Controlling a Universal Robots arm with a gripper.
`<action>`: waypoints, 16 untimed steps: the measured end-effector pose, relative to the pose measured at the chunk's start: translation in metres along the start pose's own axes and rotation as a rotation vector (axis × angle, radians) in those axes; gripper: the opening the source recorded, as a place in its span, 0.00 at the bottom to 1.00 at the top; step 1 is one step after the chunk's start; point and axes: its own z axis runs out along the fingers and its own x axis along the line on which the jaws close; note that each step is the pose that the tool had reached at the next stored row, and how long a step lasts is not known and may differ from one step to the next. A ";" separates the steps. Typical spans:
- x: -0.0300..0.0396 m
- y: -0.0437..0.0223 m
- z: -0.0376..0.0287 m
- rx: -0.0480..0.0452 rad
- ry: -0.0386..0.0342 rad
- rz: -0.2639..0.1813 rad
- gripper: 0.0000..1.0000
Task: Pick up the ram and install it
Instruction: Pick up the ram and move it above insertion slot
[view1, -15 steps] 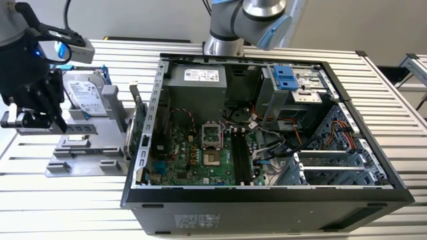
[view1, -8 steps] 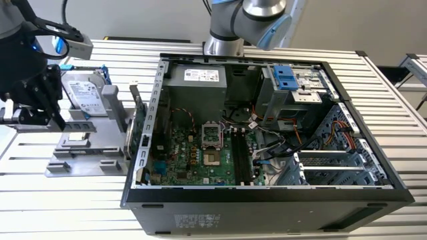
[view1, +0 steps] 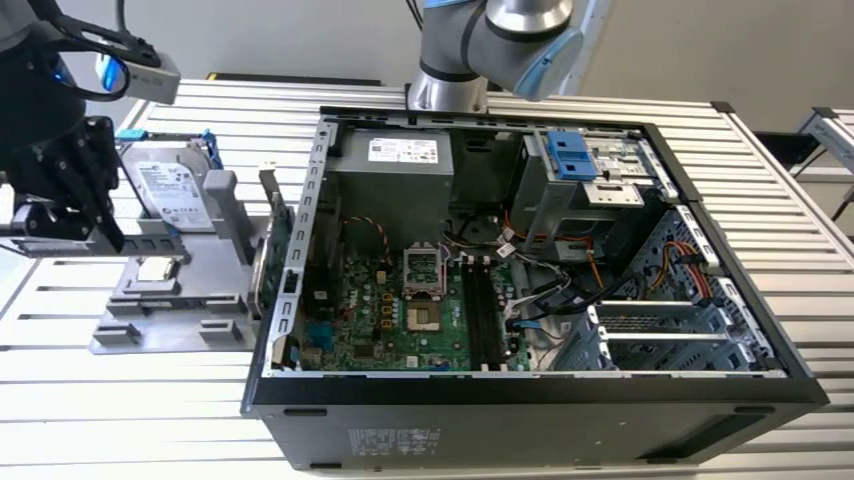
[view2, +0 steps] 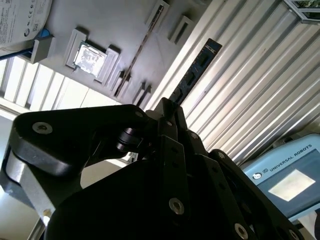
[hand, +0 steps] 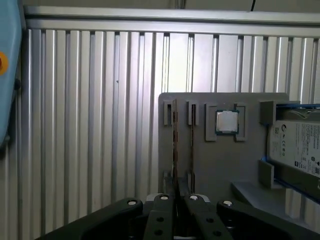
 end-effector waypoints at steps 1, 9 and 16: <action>0.0000 0.0000 -0.0017 0.0000 0.0001 0.000 0.00; 0.0002 0.0002 -0.0140 -0.0001 0.0001 0.000 0.00; 0.0004 0.0003 -0.0249 0.0000 0.0000 0.000 0.00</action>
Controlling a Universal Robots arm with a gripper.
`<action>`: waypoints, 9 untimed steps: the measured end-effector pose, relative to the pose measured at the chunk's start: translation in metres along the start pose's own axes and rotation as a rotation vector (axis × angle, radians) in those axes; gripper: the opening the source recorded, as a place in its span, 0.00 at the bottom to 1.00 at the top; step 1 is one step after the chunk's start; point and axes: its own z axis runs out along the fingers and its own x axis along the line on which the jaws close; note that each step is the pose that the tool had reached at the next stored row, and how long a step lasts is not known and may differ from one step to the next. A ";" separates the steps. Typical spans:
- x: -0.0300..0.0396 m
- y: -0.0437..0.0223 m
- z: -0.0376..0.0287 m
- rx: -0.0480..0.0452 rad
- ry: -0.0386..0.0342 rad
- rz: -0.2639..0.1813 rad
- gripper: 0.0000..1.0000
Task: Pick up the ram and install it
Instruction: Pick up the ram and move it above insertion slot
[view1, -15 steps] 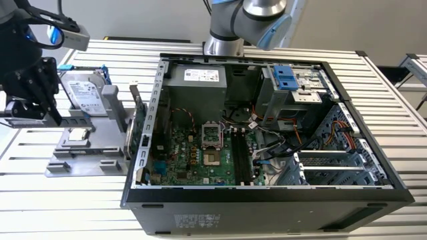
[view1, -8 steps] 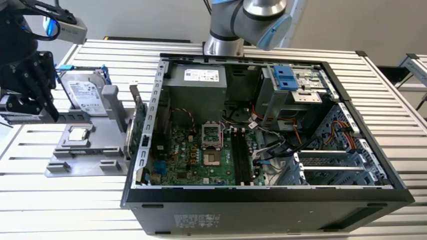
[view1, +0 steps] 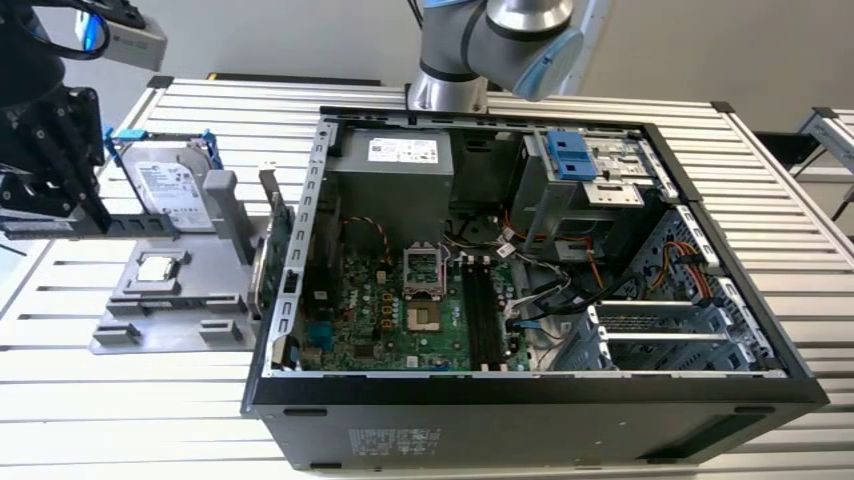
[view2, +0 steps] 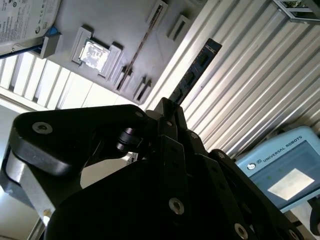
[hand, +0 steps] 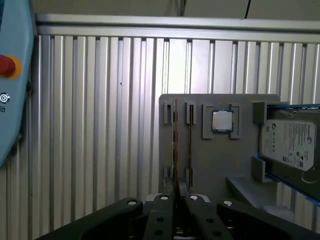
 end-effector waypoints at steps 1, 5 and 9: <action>0.0000 0.0000 -0.0012 0.0000 0.0000 0.000 0.00; 0.0001 0.0001 -0.0055 0.0000 0.0000 0.000 0.00; 0.0001 0.0001 -0.0059 0.0005 -0.0001 0.000 0.00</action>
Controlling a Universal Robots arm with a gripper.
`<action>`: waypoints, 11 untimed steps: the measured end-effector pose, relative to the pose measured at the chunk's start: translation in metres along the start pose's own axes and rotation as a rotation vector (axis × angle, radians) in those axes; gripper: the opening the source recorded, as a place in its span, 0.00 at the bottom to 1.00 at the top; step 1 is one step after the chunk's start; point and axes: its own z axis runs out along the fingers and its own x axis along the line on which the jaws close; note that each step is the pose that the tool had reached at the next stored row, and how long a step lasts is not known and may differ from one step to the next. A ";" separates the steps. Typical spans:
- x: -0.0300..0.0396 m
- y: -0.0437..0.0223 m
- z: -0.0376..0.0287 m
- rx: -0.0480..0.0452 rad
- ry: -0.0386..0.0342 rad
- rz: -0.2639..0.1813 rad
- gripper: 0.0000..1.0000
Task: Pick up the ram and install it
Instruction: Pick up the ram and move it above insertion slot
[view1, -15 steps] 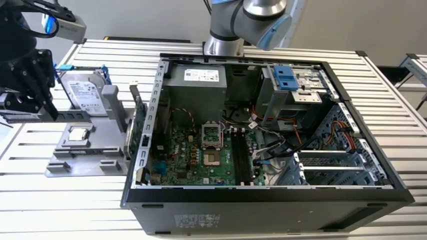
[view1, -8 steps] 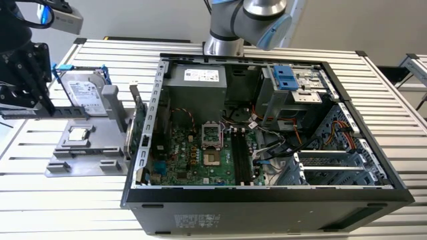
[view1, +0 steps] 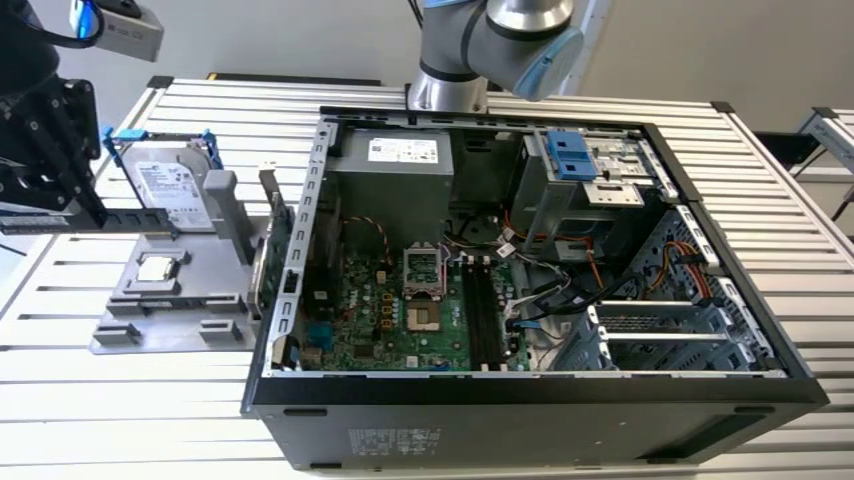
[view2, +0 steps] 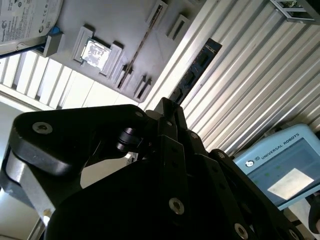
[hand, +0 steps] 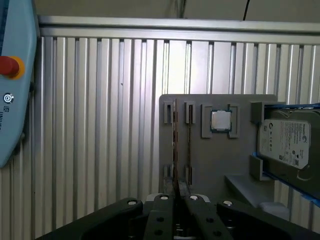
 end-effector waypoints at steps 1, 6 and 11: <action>0.0000 0.0000 -0.0001 -0.0001 0.0001 0.000 0.00; 0.0000 -0.0021 -0.0003 0.0000 0.0003 0.000 0.00; 0.0002 -0.0084 -0.0002 0.0002 0.0001 0.000 0.00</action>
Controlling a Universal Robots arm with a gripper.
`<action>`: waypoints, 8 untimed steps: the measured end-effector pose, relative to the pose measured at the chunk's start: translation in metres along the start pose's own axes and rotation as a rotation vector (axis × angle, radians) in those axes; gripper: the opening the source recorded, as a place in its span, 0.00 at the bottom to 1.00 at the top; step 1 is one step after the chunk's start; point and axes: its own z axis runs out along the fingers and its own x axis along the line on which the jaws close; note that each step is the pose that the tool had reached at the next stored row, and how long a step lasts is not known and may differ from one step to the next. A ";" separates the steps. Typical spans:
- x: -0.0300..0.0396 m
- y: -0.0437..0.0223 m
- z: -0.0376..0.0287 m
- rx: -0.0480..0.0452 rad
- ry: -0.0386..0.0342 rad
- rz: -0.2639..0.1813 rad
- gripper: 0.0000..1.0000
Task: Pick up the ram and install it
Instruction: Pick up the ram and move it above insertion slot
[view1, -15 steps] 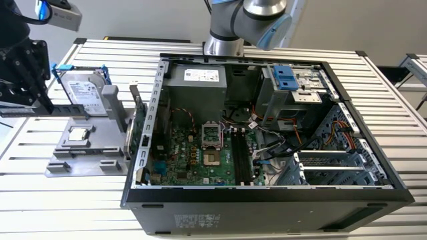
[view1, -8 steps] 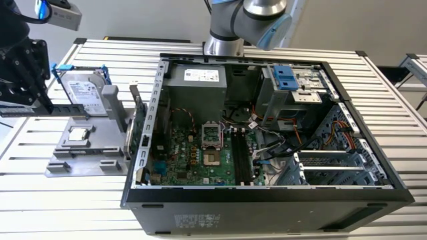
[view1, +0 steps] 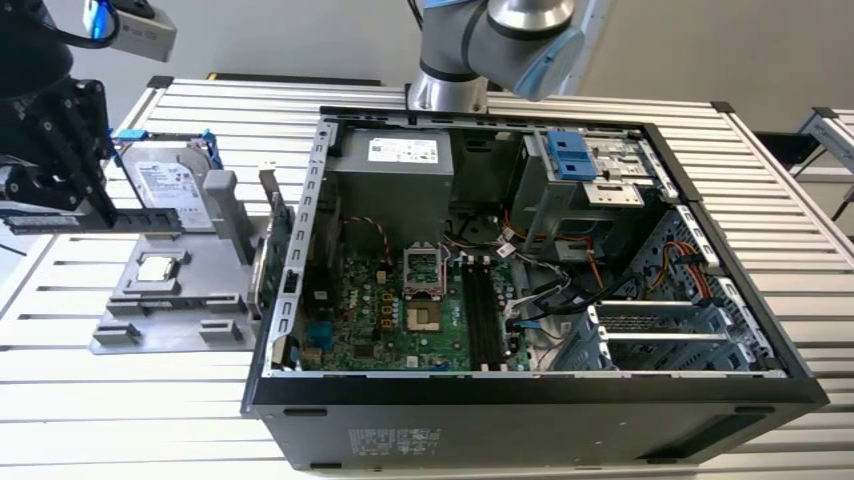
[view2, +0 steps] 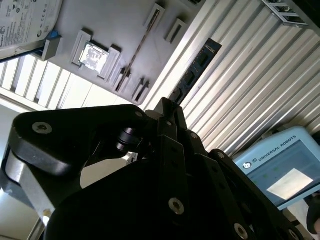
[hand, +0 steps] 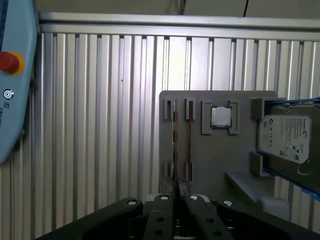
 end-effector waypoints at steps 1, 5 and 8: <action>0.0000 -0.0014 0.0000 0.0000 0.0001 0.000 0.00; 0.0001 -0.0065 -0.0001 0.0000 0.0000 0.000 0.00; 0.0002 -0.0101 -0.0002 -0.0001 0.0001 0.000 0.00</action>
